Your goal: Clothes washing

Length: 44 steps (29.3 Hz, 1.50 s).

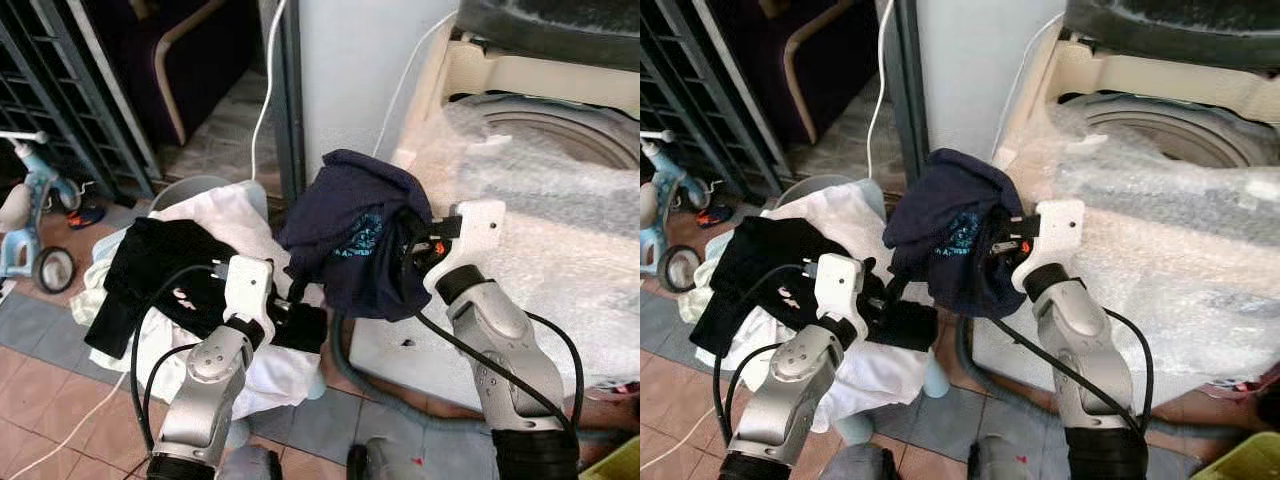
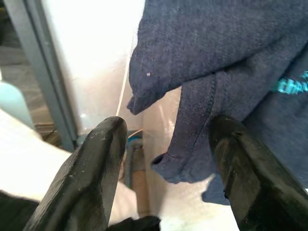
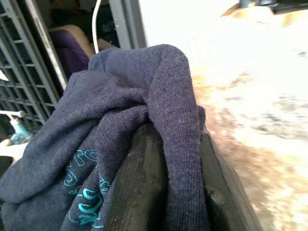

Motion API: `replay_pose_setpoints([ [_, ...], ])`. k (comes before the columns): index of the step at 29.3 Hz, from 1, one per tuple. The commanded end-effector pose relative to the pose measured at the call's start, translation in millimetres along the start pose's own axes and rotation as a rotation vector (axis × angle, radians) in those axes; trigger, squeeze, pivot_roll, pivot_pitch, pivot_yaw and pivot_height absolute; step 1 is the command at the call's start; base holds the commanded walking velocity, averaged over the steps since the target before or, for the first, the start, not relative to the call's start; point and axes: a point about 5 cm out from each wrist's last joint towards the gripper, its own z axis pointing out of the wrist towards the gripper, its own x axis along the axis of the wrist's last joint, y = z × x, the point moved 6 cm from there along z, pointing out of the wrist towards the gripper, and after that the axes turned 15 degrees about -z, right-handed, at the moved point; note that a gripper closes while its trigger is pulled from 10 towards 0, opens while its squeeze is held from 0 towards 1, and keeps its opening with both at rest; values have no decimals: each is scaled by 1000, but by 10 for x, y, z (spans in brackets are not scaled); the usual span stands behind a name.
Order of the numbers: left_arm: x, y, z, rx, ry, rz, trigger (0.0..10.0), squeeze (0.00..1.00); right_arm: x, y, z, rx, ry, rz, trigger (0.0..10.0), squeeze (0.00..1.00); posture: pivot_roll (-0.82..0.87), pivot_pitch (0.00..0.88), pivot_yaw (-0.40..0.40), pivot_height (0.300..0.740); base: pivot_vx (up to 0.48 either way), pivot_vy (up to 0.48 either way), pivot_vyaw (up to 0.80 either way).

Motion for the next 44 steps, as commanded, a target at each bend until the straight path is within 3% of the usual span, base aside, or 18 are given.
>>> replay_pose_setpoints([
  [1,-9,-78,-45,18,-4,0,10000,0,66,-59,22,15,25,-13,10000,0,-48,72,49,740,0,-337,0],
  [14,-10,-79,-42,20,-6,7,10000,0,94,-47,39,10,33,-48,10000,0,-47,75,51,740,0,-92,0],
  [25,102,-60,-20,18,28,6,10000,0,287,63,145,-32,96,-70,10000,0,-65,110,61,740,0,-108,-758],
  [33,125,-82,-23,35,45,2,10000,0,299,16,158,-23,103,-82,10000,0,-64,98,55,740,0,0,0],
  [37,169,-112,-49,42,79,-49,10000,0,356,35,174,-53,131,-133,10000,0,-59,85,58,740,69,0,0],
  [44,167,-84,-35,20,79,-47,10000,0,599,169,266,-104,212,-241,10000,0,-60,75,62,740,385,0,0],
])
